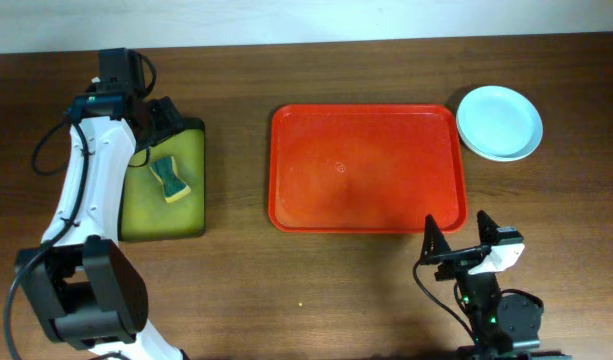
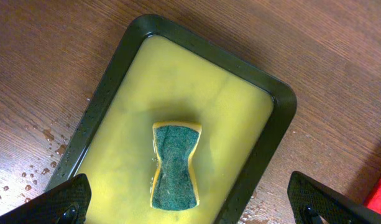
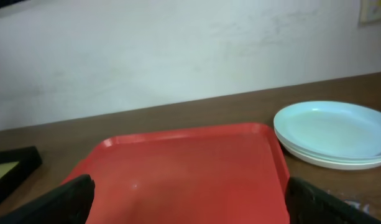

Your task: Clean dirty plates on tray and stack at the side

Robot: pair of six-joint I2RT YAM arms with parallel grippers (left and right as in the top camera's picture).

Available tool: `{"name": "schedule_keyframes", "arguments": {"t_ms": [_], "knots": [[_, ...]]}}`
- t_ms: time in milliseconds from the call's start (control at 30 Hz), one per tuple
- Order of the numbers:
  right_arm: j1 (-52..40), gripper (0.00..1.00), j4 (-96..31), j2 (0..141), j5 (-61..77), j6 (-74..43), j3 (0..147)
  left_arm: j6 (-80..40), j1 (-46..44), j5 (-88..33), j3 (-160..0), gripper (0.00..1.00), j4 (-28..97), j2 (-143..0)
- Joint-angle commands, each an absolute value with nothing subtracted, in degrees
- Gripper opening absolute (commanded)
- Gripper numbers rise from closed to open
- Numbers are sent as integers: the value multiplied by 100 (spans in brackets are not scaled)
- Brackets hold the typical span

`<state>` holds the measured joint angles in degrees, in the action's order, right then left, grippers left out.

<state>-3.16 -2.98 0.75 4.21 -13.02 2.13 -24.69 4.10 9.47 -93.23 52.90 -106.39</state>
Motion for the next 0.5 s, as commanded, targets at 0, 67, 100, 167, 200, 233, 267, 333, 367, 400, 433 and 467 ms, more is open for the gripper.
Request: {"name": "schedule_keyframes", "arguments": {"t_ms": [0,67,100,167,200,233,267,333,367,400,433,467], "knots": [[-375,99,-95,19,226,-1225,32,-2477,429,987,-9343,99,5280,-10650],[-375,99,-99,19,115,-1223,32,-2480,429,987,-9343,99,5280,-10650],[-375,99,-108,19,75,-1219,32,-2477,429,987,-9343,99,5282,-10650],[-379,99,-342,19,89,-873,32,-2480,429,987,-9343,99,5282,-10650],[-375,99,-451,19,80,-633,32,-2477,429,987,-9343,99,5282,-10650],[-373,99,-454,19,64,-548,32,-2477,429,987,-9343,99,5280,-10650],[-373,99,-454,19,62,-462,32,-2477,429,987,-9343,99,5282,-10650],[-373,99,-456,19,58,-419,32,-2477,429,987,-9343,99,5280,-10650],[-373,99,-458,19,56,-419,32,-2477,429,987,-9343,99,5282,-10648],[-375,99,-458,19,62,-427,32,-2477,429,987,-9343,99,5282,-10650],[-373,99,-458,19,56,-425,32,-2477,429,987,-9343,99,5280,-10650],[-370,99,-458,19,25,-423,32,-2477,429,987,-9343,99,5280,-10650]]}}
